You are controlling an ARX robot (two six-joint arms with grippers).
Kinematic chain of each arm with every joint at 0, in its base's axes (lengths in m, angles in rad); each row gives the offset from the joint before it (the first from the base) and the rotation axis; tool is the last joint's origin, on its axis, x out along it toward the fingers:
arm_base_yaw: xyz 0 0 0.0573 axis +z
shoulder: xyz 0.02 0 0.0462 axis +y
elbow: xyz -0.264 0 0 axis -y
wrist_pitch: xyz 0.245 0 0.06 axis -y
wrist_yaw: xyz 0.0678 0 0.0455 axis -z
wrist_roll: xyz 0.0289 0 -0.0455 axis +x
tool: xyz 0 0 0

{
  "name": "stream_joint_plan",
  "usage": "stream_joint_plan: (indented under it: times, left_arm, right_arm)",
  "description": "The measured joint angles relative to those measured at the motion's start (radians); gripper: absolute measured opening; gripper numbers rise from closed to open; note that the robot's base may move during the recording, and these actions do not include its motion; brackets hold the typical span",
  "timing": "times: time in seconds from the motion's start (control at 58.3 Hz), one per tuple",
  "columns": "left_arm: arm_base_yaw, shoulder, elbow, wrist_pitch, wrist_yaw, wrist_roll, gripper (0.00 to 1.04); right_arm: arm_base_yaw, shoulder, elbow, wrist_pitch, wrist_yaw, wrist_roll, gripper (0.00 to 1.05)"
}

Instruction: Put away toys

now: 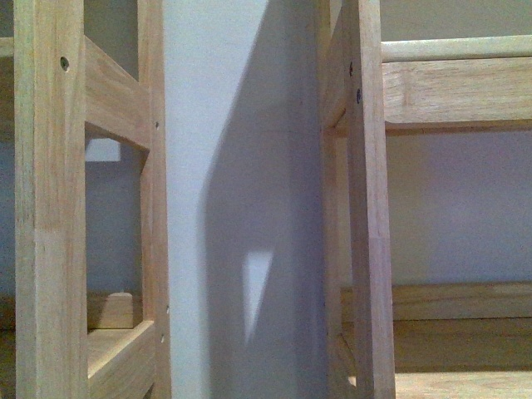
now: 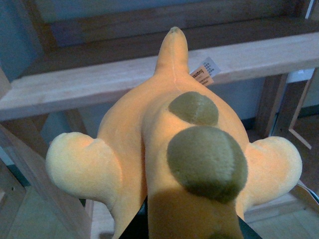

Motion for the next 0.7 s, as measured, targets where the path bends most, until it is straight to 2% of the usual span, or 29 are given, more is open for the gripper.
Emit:
stream_joint_plan:
  times: [0.069,0.206,0.309,0.481,0.704]
  left_arm:
    - [0.0,0.0,0.0,0.0,0.0,0.0,0.98]
    - [0.0,0.0,0.0,0.0,0.0,0.0,0.98]
    - [0.0,0.0,0.0,0.0,0.0,0.0,0.98]
    - [0.0,0.0,0.0,0.0,0.0,0.0,0.98]
    - [0.0,0.0,0.0,0.0,0.0,0.0,0.98]
  right_arm:
    - [0.04,0.04,0.058,0.012,0.047,-0.02,0.07]
    - [0.174,0.156,0.217,0.101,0.198,-0.116,0.07]
    - [0.256,0.227,0.32,0.188,0.257,-0.202,0.07]
    - [0.341,0.329,0.463,0.313,0.298,-0.347,0.07]
    - [0.379,0.441,0.619,0.445,0.287,-0.51,0.07]
